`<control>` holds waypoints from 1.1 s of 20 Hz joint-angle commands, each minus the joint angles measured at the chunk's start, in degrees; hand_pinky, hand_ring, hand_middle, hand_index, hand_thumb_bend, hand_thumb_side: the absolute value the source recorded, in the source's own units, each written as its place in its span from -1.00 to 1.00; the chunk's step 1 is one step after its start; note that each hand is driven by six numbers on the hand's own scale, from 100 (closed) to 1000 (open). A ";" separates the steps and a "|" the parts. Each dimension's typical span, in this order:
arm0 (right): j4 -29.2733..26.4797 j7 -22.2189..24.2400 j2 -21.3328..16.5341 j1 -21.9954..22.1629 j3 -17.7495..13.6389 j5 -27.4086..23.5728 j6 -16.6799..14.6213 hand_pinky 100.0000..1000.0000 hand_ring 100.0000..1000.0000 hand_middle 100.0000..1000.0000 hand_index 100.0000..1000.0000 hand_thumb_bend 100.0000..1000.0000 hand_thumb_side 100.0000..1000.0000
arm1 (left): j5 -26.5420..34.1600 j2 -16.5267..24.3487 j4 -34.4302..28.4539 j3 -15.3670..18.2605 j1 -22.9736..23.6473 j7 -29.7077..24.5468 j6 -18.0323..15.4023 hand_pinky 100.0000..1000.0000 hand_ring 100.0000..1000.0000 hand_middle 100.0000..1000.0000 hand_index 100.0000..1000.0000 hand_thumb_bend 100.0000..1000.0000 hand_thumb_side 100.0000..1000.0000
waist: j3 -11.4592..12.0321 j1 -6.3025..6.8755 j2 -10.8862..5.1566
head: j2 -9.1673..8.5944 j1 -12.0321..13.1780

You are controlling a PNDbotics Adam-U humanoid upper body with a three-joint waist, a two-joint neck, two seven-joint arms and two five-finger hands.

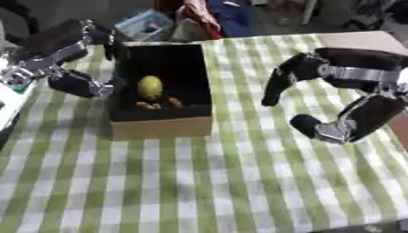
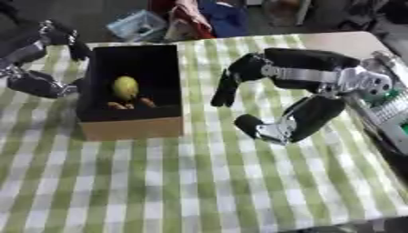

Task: Pick up objects on the table and place them in the box.

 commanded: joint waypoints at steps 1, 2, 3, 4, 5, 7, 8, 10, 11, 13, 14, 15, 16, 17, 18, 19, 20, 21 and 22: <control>0.23 -1.21 -1.81 0.24 -1.90 0.86 -0.42 0.44 0.22 0.24 0.55 -1.00 -0.02 | 6.85 4.79 -8.25 4.01 3.48 0.26 3.54 0.24 -0.17 -0.15 0.29 -0.57 -1.00 | 0.66 -0.14 -1.20 | 0.19 -0.85; 0.29 -1.70 -1.92 0.60 -2.22 1.06 -0.45 0.44 0.22 0.25 0.55 -1.00 -0.03 | 8.54 5.53 -10.59 5.18 5.49 0.52 4.64 0.24 -0.17 -0.16 0.29 -0.59 -1.00 | 0.96 -0.23 -1.22 | 0.24 -0.98; 0.34 -2.25 -2.03 0.97 -2.60 1.27 -0.47 0.44 0.22 0.25 0.55 -1.00 -0.04 | 10.07 5.99 -12.76 6.43 7.61 0.82 5.74 0.24 -0.18 -0.16 0.28 -0.63 -1.00 | 1.30 -0.35 -1.23 | 0.26 -1.11; 0.35 -2.81 -2.12 1.33 -2.95 1.48 -0.50 0.44 0.22 0.25 0.56 -1.00 -0.04 | 11.37 6.27 -14.71 7.60 9.51 1.11 6.82 0.25 -0.18 -0.17 0.28 -0.66 -1.00 | 1.57 -0.46 -1.24 | 0.30 -1.20; 0.37 -3.44 -2.23 1.76 -3.40 1.72 -0.50 0.44 0.22 0.25 0.56 -1.00 -0.05 | 12.47 6.28 -16.29 8.76 11.39 1.44 7.95 0.25 -0.19 -0.17 0.28 -0.70 -1.00 | 1.92 -0.60 -1.26 | 0.38 -1.34; 0.36 -4.74 -2.36 2.68 -4.25 2.11 -0.47 0.44 0.22 0.26 0.56 -1.00 -0.06 | 14.08 5.92 -18.62 10.57 14.55 1.90 9.95 0.26 -0.19 -0.18 0.27 -0.75 -1.00 | 2.59 -0.86 -1.29 | 0.53 -1.53; 0.33 -5.36 -2.40 3.12 -4.66 2.27 -0.46 0.44 0.22 0.26 0.56 -1.00 -0.07 | 14.60 5.64 -19.55 11.32 15.91 2.04 10.74 0.26 -0.19 -0.18 0.27 -0.57 -1.00 | 2.84 -0.96 -1.30 | 0.61 -1.55; 0.23 -6.48 -2.37 3.84 -5.38 2.52 -0.42 0.44 0.22 0.26 0.56 -1.00 -0.08 | 15.24 4.80 -20.99 12.63 18.45 2.22 12.03 0.27 -0.19 -0.18 0.27 -0.79 -1.00 | 3.24 -1.08 -1.31 | 0.73 -1.52; 0.16 -7.01 -2.33 4.18 -5.72 2.61 -0.39 0.44 0.22 0.26 0.57 -1.00 -0.09 | 15.35 4.30 -21.67 13.22 19.68 2.29 12.56 0.28 -0.19 -0.18 0.28 -0.81 -1.00 | 3.43 -1.12 -1.31 | 0.81 -1.51; 0.09 -7.89 -2.28 4.75 -6.25 2.80 -0.29 0.44 0.22 0.26 0.58 -1.00 -0.10 | 15.43 3.41 -22.74 14.12 21.54 2.33 13.38 0.29 -0.19 -0.17 0.28 -0.84 -1.00 | 3.68 -1.15 -1.31 | 1.01 -1.45; 0.07 -8.27 -2.26 5.01 -6.47 2.89 -0.24 0.44 0.22 0.27 0.58 -1.00 -0.11 | 15.47 3.01 -23.15 14.50 22.26 2.41 13.75 0.30 -0.19 -0.17 0.28 -0.80 -1.00 | 3.76 -1.15 -1.32 | 1.11 -1.43; 0.07 -8.61 -2.23 5.26 -6.68 2.97 -0.19 0.44 0.22 0.27 0.58 -1.00 -0.11 | 15.54 2.66 -23.46 14.81 22.89 2.50 14.09 0.30 -0.18 -0.17 0.28 -0.88 -1.00 | 3.88 -1.18 -1.34 | 1.24 -1.39; 0.09 -8.91 -2.20 5.50 -6.87 3.06 -0.14 0.44 0.22 0.27 0.58 -1.00 -0.11 | 15.59 2.35 -23.72 15.05 23.48 2.51 14.36 0.30 -0.18 -0.16 0.28 -0.89 -1.00 | 3.99 -1.20 -1.38 | 1.37 -1.30; 0.12 -9.15 -2.19 5.67 -7.00 3.15 -0.10 0.44 0.22 0.27 0.59 -1.00 -0.11 | 15.59 2.10 -23.93 15.23 24.02 2.43 14.55 0.31 -0.17 -0.16 0.28 -0.89 -1.00 | 4.10 -1.21 -1.43 | 1.44 -1.15; 0.19 -9.39 -2.17 5.81 -7.12 3.25 -0.06 0.44 0.22 0.27 0.59 -1.00 -0.12 | 15.50 1.87 -24.10 15.38 24.55 2.21 14.68 0.32 -0.17 -0.15 0.29 -0.89 -1.00 | 4.22 -1.22 -1.48 | 1.49 -1.06; 0.27 -9.62 -2.12 5.92 -7.23 3.33 -0.02 0.44 0.22 0.27 0.59 -1.00 -0.12 | 15.37 1.64 -24.21 15.54 25.01 1.96 14.78 0.32 -0.17 -0.15 0.29 -0.90 -1.00 | 4.30 -1.23 -1.51 | 1.51 -1.06; 0.36 -9.85 -2.07 6.05 -7.34 3.41 0.01 0.44 0.22 0.28 0.59 -1.00 -0.12 | 15.27 1.38 -24.26 15.67 25.42 1.72 14.88 0.32 -0.16 -0.15 0.29 -0.91 -1.00 | 4.39 -1.23 -1.55 | 1.58 -1.09; 0.43 -10.05 -2.02 6.18 -7.44 3.48 0.03 0.44 0.22 0.28 0.59 -1.00 -0.12 | 15.19 1.16 -24.30 15.77 25.76 1.49 14.96 0.33 -0.16 -0.14 0.29 -0.91 -1.00 | 4.46 -1.22 -1.56 | 1.65 -1.10; 0.46 -10.22 -1.99 6.29 -7.53 3.53 0.04 0.44 0.22 0.28 0.59 -1.00 -0.12 | 15.10 1.00 -24.36 15.81 26.04 1.27 14.98 0.33 -0.16 -0.14 0.29 -0.91 -1.00 | 4.55 -1.22 -1.57 | 1.68 -1.11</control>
